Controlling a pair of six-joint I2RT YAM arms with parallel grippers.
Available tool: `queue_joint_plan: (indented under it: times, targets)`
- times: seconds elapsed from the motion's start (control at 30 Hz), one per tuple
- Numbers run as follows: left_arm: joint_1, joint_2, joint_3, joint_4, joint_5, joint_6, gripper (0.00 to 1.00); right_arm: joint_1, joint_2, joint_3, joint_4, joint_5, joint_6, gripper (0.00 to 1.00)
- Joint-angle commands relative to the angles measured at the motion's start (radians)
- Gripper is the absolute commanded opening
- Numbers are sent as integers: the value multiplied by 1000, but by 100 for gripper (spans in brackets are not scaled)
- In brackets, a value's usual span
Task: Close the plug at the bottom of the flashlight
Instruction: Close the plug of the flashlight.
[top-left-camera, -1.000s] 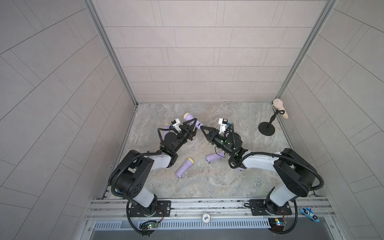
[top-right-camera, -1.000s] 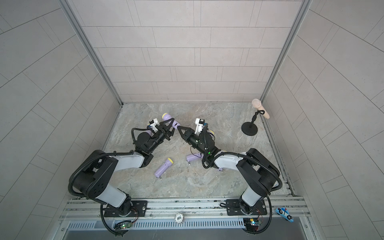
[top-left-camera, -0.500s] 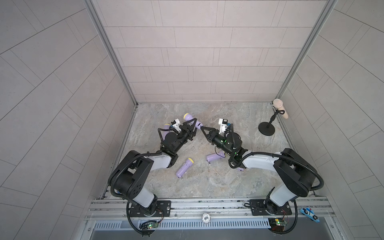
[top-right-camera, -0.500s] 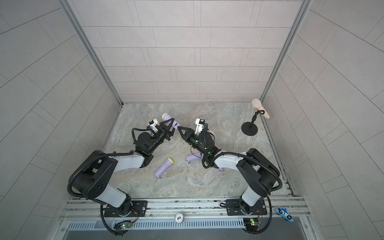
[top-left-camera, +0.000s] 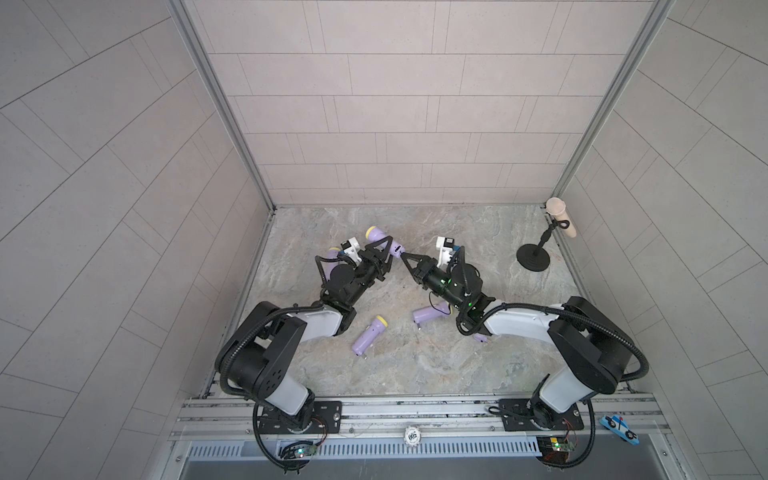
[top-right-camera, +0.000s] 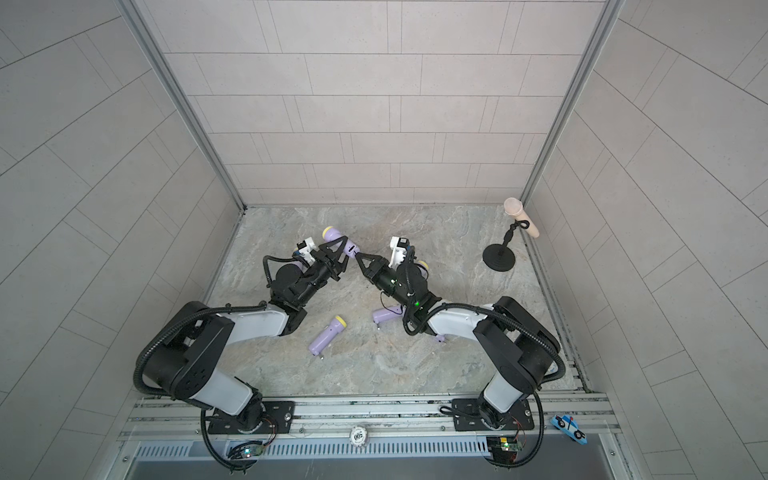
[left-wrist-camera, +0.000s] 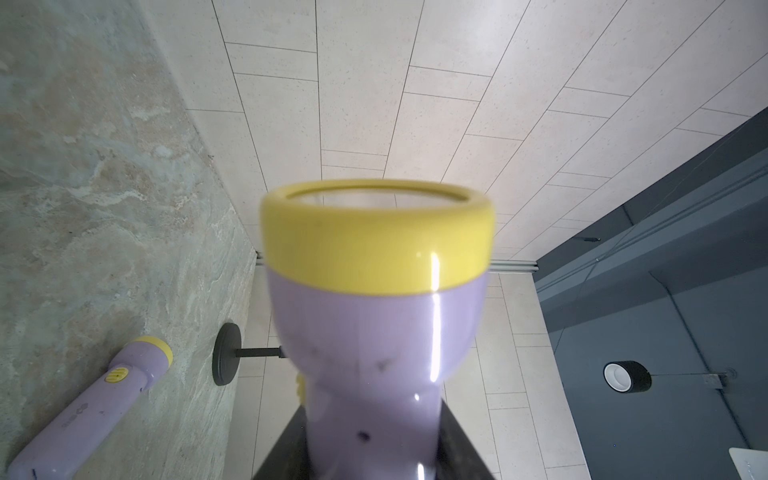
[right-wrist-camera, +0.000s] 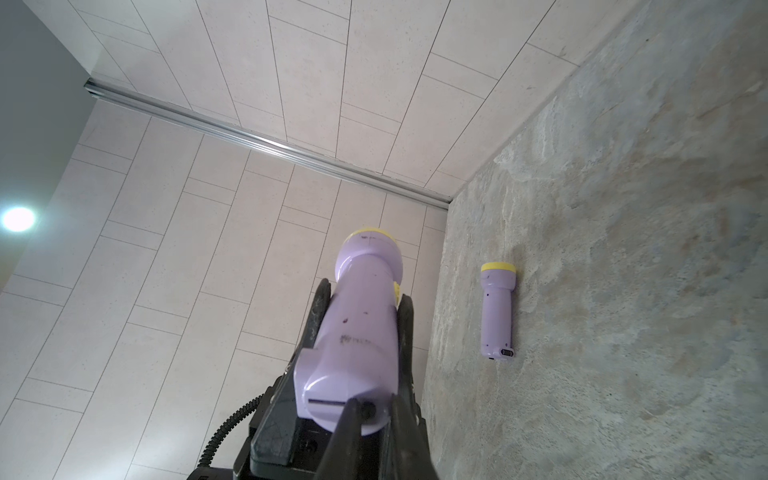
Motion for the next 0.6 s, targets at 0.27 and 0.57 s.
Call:
queue_joint_plan:
  times: [0.27, 0.57]
  targets:
    - [-69, -57, 36, 85, 174, -12, 0, 8, -12, 39, -203, 4, -25, 17]
    - [-40, -64, 21, 85, 172, -15, 0, 3, -85, 41, -299, -5, -73, 23]
